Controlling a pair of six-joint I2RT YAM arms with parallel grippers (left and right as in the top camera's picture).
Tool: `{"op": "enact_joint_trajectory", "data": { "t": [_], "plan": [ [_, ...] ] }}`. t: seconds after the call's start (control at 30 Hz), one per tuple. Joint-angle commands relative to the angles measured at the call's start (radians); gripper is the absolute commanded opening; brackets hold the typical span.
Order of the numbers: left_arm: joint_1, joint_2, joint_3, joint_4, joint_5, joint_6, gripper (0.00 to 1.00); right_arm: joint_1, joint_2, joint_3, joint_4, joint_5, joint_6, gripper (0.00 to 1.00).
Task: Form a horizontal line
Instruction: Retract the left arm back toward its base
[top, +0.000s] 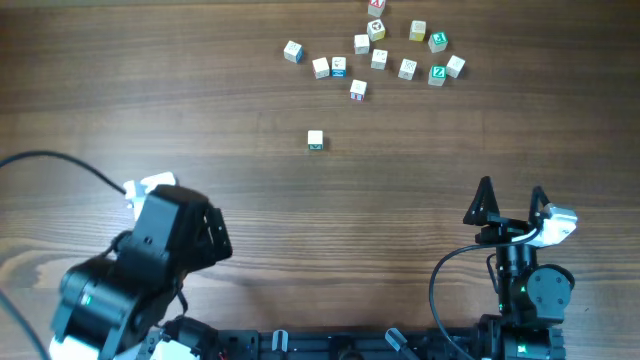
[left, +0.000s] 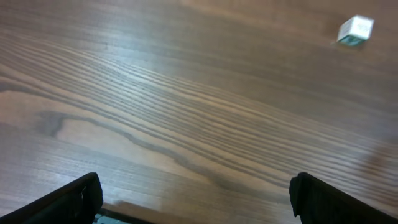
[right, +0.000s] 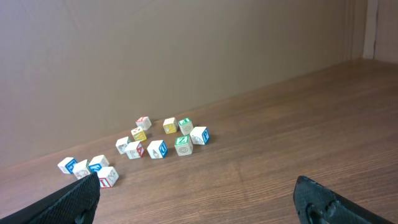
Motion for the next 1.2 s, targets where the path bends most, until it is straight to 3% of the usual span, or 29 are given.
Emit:
{"op": "enact_joint_trajectory", "data": {
  "t": [0.0, 1.17],
  "plan": [
    [0.008, -0.022, -0.005, 0.001, -0.02, -0.022, 1.0, 0.003, -0.005, -0.001, 0.005, 0.011, 0.007, 0.98],
    [0.008, -0.02, -0.005, 0.002, -0.02, -0.021, 1.0, 0.003, -0.005, -0.001, 0.005, 0.011, 0.007, 1.0]
  ]
}}
